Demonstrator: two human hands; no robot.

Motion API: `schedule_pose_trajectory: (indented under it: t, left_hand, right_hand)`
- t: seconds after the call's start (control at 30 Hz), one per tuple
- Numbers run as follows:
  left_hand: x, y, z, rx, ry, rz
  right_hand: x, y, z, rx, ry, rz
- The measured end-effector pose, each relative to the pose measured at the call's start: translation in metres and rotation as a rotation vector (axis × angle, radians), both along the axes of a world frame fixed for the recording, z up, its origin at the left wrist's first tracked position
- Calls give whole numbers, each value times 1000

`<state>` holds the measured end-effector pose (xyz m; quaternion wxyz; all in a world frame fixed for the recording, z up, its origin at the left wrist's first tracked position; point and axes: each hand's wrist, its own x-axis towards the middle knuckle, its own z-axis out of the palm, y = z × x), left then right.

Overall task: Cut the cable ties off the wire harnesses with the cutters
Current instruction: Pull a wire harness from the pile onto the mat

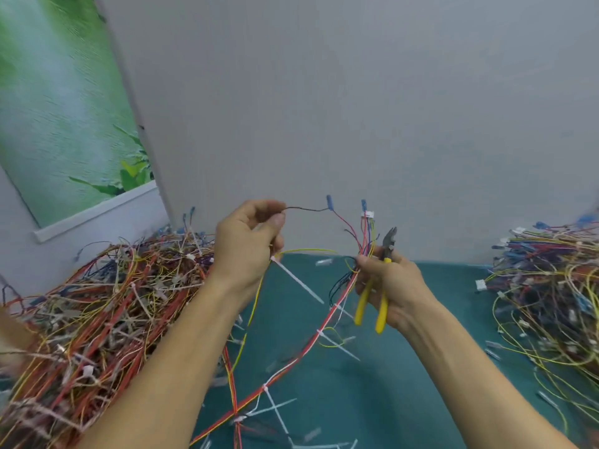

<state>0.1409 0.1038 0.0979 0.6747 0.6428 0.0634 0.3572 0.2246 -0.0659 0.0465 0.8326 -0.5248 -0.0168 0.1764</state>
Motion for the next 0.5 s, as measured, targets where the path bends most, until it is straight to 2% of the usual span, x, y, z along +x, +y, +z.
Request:
schedule_pose_trajectory:
  t: [0.13, 0.37, 0.43, 0.5]
  left_hand:
    - [19, -6, -19, -79, 176, -49]
    - [28, -6, -30, -141, 292, -125]
    - [25, -2, -36, -96, 352, -119]
    - [19, 5, -46, 27, 448, -105]
  right_hand:
    - [13, -17, 18, 91, 95, 26]
    - [28, -36, 61, 243, 153, 38]
    - [32, -42, 72, 278, 144, 22]
    - [36, -51, 82, 313, 129, -5]
